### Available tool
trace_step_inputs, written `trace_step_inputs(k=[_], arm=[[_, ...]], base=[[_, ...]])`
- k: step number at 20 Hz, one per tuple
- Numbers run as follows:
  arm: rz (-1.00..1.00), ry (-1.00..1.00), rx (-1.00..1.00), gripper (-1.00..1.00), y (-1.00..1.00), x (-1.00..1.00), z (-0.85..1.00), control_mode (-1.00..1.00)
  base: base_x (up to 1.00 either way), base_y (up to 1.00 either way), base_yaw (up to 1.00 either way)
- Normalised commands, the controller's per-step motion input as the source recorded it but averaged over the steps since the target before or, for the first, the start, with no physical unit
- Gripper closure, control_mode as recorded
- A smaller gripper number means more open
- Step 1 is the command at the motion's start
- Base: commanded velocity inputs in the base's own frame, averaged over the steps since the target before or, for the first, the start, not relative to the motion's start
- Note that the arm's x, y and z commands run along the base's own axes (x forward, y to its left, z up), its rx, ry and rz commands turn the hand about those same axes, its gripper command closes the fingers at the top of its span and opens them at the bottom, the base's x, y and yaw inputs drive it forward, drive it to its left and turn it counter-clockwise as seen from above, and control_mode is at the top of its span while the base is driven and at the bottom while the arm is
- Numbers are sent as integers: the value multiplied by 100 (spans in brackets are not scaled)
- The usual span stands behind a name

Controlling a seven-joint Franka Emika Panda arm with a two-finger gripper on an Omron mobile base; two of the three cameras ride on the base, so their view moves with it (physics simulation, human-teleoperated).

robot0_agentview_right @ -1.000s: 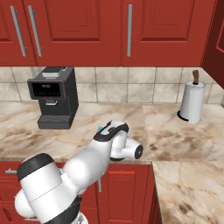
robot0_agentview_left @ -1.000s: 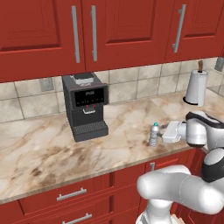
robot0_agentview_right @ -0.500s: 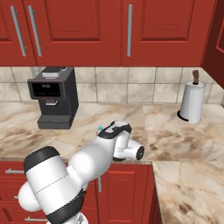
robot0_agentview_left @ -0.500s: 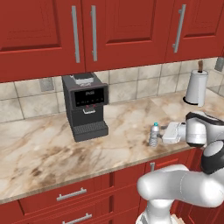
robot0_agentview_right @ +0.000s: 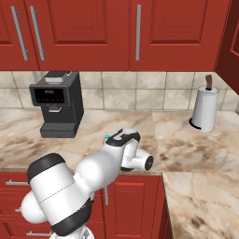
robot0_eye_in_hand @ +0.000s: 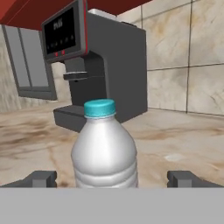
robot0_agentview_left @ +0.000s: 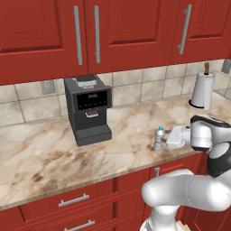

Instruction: Place the drinks on the dining counter in a tight cluster.

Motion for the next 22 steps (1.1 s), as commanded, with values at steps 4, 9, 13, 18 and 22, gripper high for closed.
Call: trace_step_inputs(k=[4,9,13,18,22], arm=[[0,0,0,-100,10,7,0,-100],[0,0,0,-100,7,5,0,-100],[0,0,0,-100,7,4,0,-100],[0,0,0,-100,10,0,-4,-100],[0,0,0,-100,10,0,-7,-100]], base=[[0,0,0],[0,0,0],[0,0,0],[0,0,0],[0,0,0]])
